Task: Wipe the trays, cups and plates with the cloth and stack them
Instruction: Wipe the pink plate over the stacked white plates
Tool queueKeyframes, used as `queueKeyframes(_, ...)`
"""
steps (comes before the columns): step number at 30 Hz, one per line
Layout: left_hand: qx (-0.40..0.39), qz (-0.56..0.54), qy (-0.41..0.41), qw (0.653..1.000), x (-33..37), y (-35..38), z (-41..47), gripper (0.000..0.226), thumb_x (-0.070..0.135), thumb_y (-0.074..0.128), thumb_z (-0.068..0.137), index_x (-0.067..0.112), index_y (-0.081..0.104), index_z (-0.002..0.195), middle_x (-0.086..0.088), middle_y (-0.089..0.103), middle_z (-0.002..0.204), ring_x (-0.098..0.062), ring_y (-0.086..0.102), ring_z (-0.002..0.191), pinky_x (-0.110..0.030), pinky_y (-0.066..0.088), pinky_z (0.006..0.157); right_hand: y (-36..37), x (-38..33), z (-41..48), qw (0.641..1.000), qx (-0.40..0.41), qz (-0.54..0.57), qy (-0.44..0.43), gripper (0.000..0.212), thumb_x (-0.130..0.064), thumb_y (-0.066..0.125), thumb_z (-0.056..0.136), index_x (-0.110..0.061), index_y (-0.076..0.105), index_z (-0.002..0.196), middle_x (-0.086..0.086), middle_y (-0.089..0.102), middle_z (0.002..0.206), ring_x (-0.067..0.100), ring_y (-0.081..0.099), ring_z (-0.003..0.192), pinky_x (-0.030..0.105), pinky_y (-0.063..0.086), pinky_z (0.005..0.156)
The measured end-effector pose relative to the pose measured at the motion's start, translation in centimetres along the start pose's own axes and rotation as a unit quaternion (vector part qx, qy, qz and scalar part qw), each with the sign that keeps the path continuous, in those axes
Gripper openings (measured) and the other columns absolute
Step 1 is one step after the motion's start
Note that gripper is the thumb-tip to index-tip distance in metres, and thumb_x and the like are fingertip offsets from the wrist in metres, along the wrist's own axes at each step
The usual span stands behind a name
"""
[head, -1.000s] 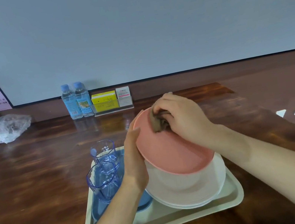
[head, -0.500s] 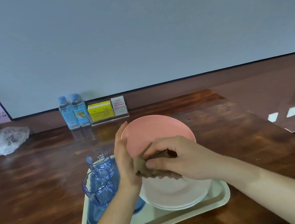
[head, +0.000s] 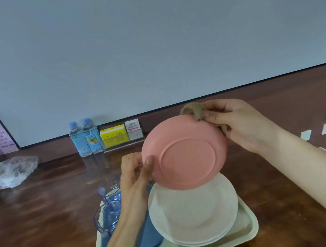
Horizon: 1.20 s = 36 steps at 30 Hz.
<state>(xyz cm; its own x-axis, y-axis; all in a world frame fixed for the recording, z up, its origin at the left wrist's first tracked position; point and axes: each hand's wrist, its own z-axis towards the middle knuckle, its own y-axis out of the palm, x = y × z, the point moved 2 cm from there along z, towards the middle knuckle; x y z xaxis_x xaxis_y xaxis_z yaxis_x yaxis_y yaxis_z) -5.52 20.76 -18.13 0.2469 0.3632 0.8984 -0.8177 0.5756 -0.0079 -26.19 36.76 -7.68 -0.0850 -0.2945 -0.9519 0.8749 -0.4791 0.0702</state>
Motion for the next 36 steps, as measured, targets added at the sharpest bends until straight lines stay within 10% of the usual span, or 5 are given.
queueKeyframes(7,-0.074,-0.271,-0.140,0.949,-0.6,1.1,-0.2,0.057,0.056,0.101,0.059,0.022,0.072,0.095,-0.007,0.075,0.112,-0.020,0.073,0.098,-0.039,0.062,0.085,0.5,3.3,0.4,0.990,0.135,-0.019,-0.031,0.022,-0.006,0.070,0.097,-0.018,0.078,0.113,-0.003,0.079,0.113,0.015,0.073,0.112,0.028,0.056,0.093)
queueKeyframes(10,-0.043,-0.316,-0.175,0.932,-0.8,0.7,-0.2,0.057,0.054,0.095,0.071,0.021,0.074,0.112,-0.010,0.074,0.125,-0.024,0.071,0.110,-0.052,0.054,0.105,1.0,4.0,-0.6,0.921,0.227,-0.247,-0.200,0.026,-0.002,0.072,0.094,-0.020,0.076,0.112,-0.007,0.074,0.111,0.004,0.068,0.107,0.022,0.053,0.094)
queueKeyframes(15,0.000,-0.395,-0.258,0.882,-1.0,0.7,-0.3,0.051,0.044,0.061,0.100,0.014,0.070,0.140,-0.013,0.069,0.142,-0.030,0.064,0.134,-0.054,0.042,0.121,4.2,7.7,-2.0,0.815,0.127,-0.479,-0.302,0.031,-0.010,0.070,0.099,-0.006,0.073,0.129,0.002,0.067,0.131,0.022,0.060,0.125,0.038,0.049,0.108)
queueKeyframes(28,-0.125,-0.500,-0.282,0.809,-2.0,-0.5,-0.5,0.080,0.056,0.037,0.113,-0.015,0.050,0.148,-0.031,0.056,0.151,-0.038,0.053,0.146,-0.046,0.032,0.128,12.2,9.4,-4.8,0.857,-0.061,-0.435,-0.270,0.048,-0.007,0.057,0.091,-0.016,0.070,0.136,-0.005,0.064,0.144,0.011,0.055,0.136,0.027,0.040,0.119)
queueKeyframes(36,-0.018,-0.450,-0.278,0.849,-1.1,0.8,-0.6,0.057,0.046,0.048,0.108,0.004,0.068,0.141,-0.020,0.063,0.150,-0.035,0.059,0.141,-0.055,0.035,0.124,6.2,8.7,0.5,0.812,0.000,-0.528,-0.250,0.050,-0.007,0.050,0.093,-0.018,0.070,0.137,-0.006,0.065,0.144,0.012,0.059,0.136,0.039,0.051,0.112)
